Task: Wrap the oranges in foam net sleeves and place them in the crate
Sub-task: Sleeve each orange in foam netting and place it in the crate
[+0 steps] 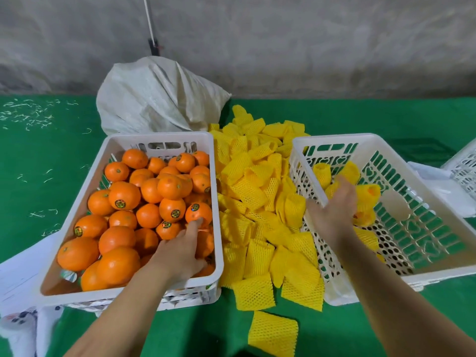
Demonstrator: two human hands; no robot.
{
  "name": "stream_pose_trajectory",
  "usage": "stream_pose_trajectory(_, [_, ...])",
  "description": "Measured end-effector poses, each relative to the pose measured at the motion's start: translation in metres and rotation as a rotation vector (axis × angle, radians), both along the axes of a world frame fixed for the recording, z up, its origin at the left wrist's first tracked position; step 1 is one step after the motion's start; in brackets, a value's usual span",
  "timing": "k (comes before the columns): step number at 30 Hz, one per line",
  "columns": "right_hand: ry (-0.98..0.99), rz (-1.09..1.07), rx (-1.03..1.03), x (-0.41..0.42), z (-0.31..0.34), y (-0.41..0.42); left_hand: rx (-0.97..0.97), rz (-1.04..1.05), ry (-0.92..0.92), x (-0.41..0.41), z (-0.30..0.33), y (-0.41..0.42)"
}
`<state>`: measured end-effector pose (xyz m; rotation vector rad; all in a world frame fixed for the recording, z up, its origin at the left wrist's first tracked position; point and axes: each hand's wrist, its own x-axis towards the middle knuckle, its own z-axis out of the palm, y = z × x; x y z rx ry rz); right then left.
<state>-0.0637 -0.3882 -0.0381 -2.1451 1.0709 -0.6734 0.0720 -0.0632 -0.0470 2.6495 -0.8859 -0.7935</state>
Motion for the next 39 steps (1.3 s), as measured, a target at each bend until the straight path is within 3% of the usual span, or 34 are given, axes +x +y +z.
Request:
stream_pose_trajectory(2, [0.350, 0.341, -0.431, 0.006, -0.029, 0.005, 0.028, 0.017, 0.015, 0.002, -0.001, -0.004])
stream_pose_trajectory(3, [0.533, 0.474, -0.505, 0.010, -0.041, 0.004, 0.038, 0.029, -0.012, 0.001, -0.002, -0.005])
stream_pose_trajectory(6, [0.960, 0.595, -0.366, 0.019, -0.068, -0.011, 0.015, 0.063, -0.164, -0.004, -0.008, -0.007])
stream_pose_trajectory(8, [1.031, 0.612, -0.318, 0.021, -0.078, -0.017, 0.056, 0.081, -0.236, -0.006, -0.009, -0.007])
stream_pose_trajectory(11, [0.829, 0.541, -0.170, 0.025, -0.081, -0.016, 0.000, 0.141, -0.323, -0.008, -0.010, -0.002])
stream_pose_trajectory(14, [0.461, 0.474, 0.015, 0.029, -0.063, 0.007, -0.326, 0.272, -0.292, -0.010, -0.010, 0.007])
stream_pose_trajectory(18, [-0.127, 0.429, -0.023, 0.025, -0.013, 0.076, -0.831, 0.343, -0.084, -0.019, -0.002, 0.004])
stream_pose_trajectory(21, [-0.358, 0.464, 0.282, 0.021, 0.017, 0.132, -1.055, 0.357, 0.192, -0.036, 0.003, -0.013])
stream_pose_trajectory(23, [-0.470, 0.438, 0.528, 0.023, 0.024, 0.155, -1.081, 0.341, 0.266, -0.046, 0.003, -0.021])
stream_pose_trajectory(27, [-0.582, 0.343, 1.135, 0.024, 0.032, 0.159, -1.081, 0.355, 0.343, -0.047, 0.002, -0.016])
stream_pose_trajectory(29, [-0.631, 0.357, 1.323, 0.021, 0.034, 0.153, -1.071, 0.364, 0.359, -0.044, 0.006, -0.012])
stream_pose_trajectory(33, [-0.394, 0.306, 1.101, 0.024, 0.036, 0.155, -1.033, 0.263, 0.386, -0.047, 0.008, -0.013])
stream_pose_trajectory(36, [-0.338, 0.222, 1.115, 0.026, 0.034, 0.151, -1.062, 0.255, 0.427, -0.049, 0.010, -0.011])
stream_pose_trajectory(39, [-0.259, 0.327, 1.059, 0.023, 0.031, 0.147, -1.124, 0.313, 0.507, -0.048, 0.014, -0.007])
